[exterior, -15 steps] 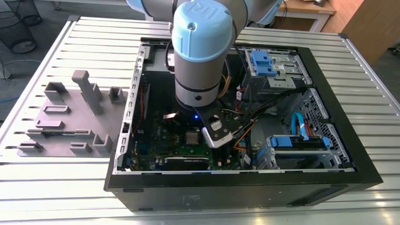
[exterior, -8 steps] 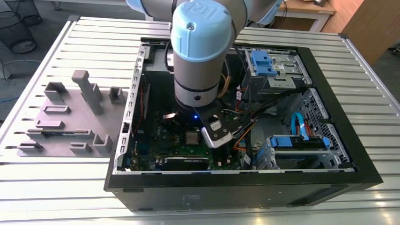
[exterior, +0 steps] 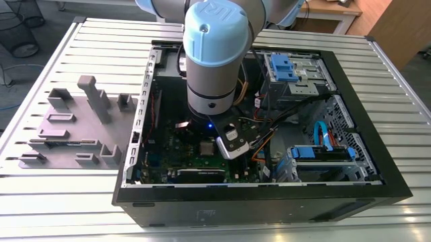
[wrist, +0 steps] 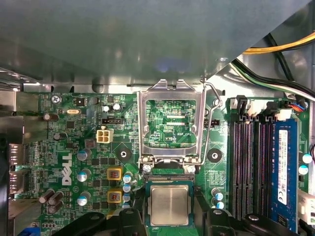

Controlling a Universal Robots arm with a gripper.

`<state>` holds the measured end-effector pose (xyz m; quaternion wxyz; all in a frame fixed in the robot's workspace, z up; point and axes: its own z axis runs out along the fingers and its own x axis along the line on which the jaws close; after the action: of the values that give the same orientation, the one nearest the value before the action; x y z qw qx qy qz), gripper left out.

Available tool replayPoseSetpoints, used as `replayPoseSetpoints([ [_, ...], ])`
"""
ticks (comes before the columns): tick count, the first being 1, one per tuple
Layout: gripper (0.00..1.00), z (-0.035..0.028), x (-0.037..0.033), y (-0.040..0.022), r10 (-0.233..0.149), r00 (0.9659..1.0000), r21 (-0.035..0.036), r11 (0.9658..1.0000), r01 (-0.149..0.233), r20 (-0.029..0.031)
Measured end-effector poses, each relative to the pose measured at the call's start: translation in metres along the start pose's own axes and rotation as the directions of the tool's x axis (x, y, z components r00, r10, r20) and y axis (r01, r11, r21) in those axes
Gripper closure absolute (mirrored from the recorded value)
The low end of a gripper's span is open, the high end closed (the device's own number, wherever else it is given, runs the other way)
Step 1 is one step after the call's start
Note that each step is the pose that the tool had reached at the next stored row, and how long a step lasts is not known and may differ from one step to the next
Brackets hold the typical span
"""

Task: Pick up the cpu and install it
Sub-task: 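Place the cpu into insertion slot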

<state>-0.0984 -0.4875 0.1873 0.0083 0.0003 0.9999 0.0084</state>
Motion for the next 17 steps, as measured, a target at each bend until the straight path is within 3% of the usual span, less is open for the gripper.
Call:
replayPoseSetpoints([
  [12, 0.52, 0.0006, 0.0001, 0.0001, 0.000, 1.0000, -0.0005, 1.0000, 0.000, 0.0005],
  [13, 0.47, 0.0007, 0.0001, 0.0002, 0.000, 1.0000, -0.0009, 1.0000, 0.000, 0.0005],
  [17, 0.41, 0.0005, 0.0002, 0.0000, 0.000, 1.0000, -0.0001, 1.0000, 0.000, 0.0001],
])
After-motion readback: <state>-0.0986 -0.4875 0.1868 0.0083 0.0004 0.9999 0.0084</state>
